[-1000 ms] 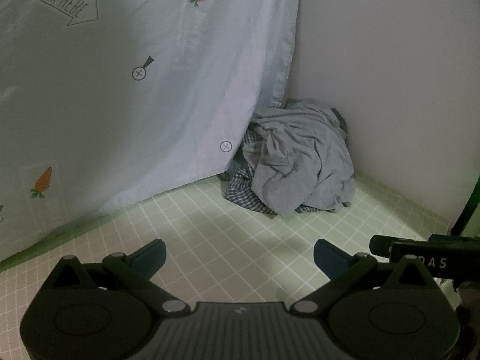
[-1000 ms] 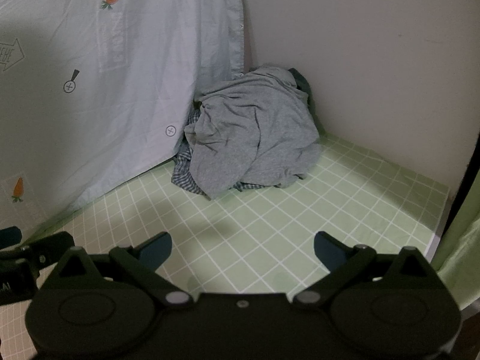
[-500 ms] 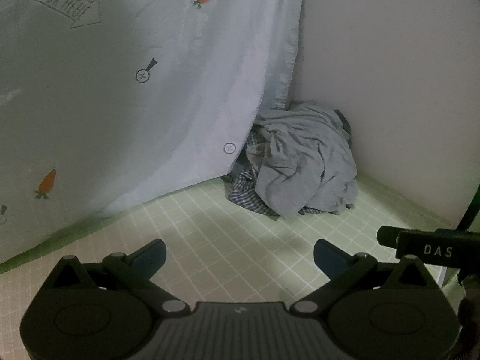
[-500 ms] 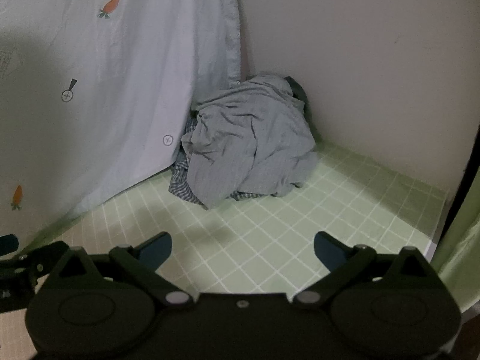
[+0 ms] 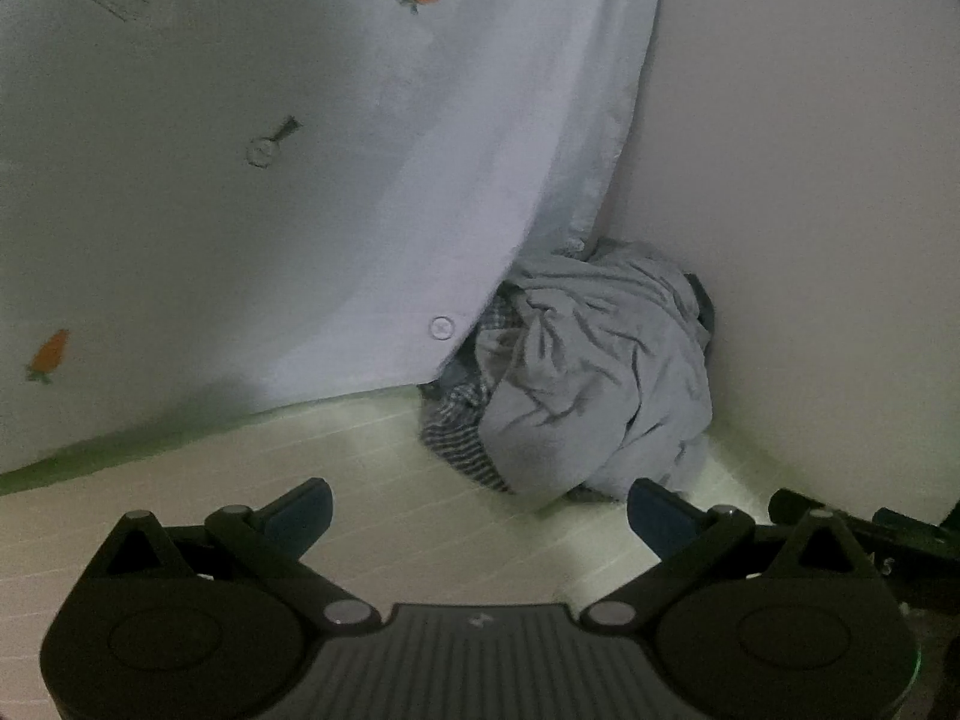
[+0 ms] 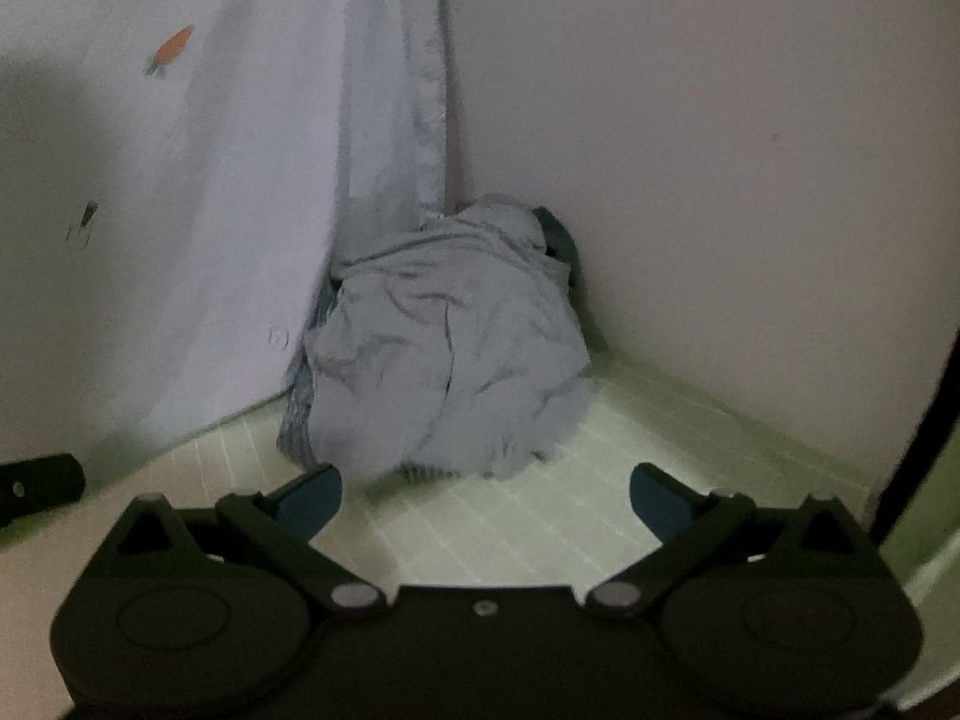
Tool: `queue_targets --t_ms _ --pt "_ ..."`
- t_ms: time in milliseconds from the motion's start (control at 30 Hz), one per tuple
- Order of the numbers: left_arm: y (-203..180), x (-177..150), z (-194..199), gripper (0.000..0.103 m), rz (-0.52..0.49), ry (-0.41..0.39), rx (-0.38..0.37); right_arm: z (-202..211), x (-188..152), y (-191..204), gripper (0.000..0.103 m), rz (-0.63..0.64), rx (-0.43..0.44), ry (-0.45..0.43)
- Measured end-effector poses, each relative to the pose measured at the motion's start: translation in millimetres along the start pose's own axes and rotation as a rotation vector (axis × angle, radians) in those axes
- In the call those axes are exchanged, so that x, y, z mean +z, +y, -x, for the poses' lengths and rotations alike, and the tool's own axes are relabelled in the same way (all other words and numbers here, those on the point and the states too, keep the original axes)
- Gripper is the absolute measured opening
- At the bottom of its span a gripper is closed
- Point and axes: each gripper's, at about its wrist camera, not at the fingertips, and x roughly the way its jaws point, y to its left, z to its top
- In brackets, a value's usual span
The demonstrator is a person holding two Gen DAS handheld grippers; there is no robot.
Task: Fold clothes
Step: 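Reach both grippers into the grey hoodie on the heap and close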
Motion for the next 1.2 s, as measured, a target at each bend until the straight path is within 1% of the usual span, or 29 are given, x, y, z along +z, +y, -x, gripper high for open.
queue_targets --t_ms 133,233,300,400,467,500,600,667,767,800,833,867,900,933,967,1000,1033,1067,1100,1133,1200 --pt "-11.8 17.9 -31.7 0.102 0.002 0.023 -0.014 -31.6 20.3 -13.8 0.103 -0.002 -0.035 -0.005" --pt "-22.8 32.5 -59.8 0.102 -0.011 0.034 -0.012 -57.3 33.6 -22.7 0.103 -0.023 -0.020 -0.003" --pt "-31.9 43.8 -85.1 0.098 -0.018 0.051 -0.022 -78.8 44.2 -27.4 0.103 -0.032 -0.014 -0.009" --pt "-44.6 60.9 -129.3 0.088 -0.016 0.091 -0.051 -113.9 59.7 -31.8 0.103 -0.033 -0.012 -0.015" --pt "-51.7 70.5 -157.9 0.078 -0.025 0.115 -0.062 -139.7 71.6 -33.5 0.102 -0.039 -0.010 -0.016" --pt "-55.1 74.8 -171.9 0.077 -0.035 0.126 -0.064 -152.8 77.4 -34.8 0.098 -0.044 -0.008 -0.018" --pt "-64.9 87.1 -213.3 0.071 -0.062 0.159 -0.070 -194.4 92.4 -35.2 0.092 -0.054 0.005 -0.014" --pt "-64.3 87.7 -232.4 0.067 -0.048 0.187 -0.081 -217.5 99.1 -32.5 0.089 -0.060 0.019 -0.003" --pt "-63.5 88.6 -260.8 0.061 -0.028 0.229 -0.098 -246.9 104.3 -26.1 0.088 -0.071 0.046 0.025" --pt "-63.6 87.7 -269.0 0.058 -0.024 0.243 -0.100 -254.9 104.9 -23.8 0.086 -0.076 0.058 0.038" --pt "-63.4 87.0 -276.5 0.052 -0.018 0.258 -0.103 -261.4 104.7 -21.6 0.085 -0.078 0.070 0.053" --pt "-63.3 86.3 -283.9 0.044 -0.013 0.272 -0.106 -267.7 102.9 -18.8 0.081 -0.078 0.078 0.072" --pt "-63.1 85.5 -291.0 0.040 -0.007 0.286 -0.109 -274.1 100.6 -15.3 0.073 -0.074 0.083 0.092" --pt "-62.4 84.4 -295.2 0.030 -0.004 0.295 -0.113 -279.7 98.5 -12.0 0.068 -0.070 0.088 0.111" --pt "-61.7 83.4 -298.7 0.025 -0.002 0.303 -0.117 -282.4 96.9 -9.8 0.058 -0.069 0.096 0.119" --pt "-61.2 83.4 -296.4 0.024 -0.003 0.296 -0.119 -282.8 95.3 -8.5 0.049 -0.070 0.105 0.120" --pt "-60.6 83.3 -294.1 0.020 -0.003 0.290 -0.121 -283.3 93.8 -7.3 0.047 -0.070 0.113 0.120" --pt "-60.1 83.3 -291.9 0.018 -0.004 0.283 -0.123 -282.8 92.8 -6.2 0.040 -0.066 0.118 0.119" --pt "-59.6 83.2 -289.6 0.017 -0.005 0.277 -0.124 -280.7 92.9 -5.2 0.029 -0.053 0.116 0.116" --pt "-59.0 83.2 -287.3 0.016 -0.006 0.271 -0.126 -278.7 93.0 -4.3 0.024 -0.041 0.114 0.112" --pt "-57.9 83.1 -282.7 0.014 -0.007 0.258 -0.130 -271.9 92.8 -3.3 0.003 -0.025 0.108 0.104"
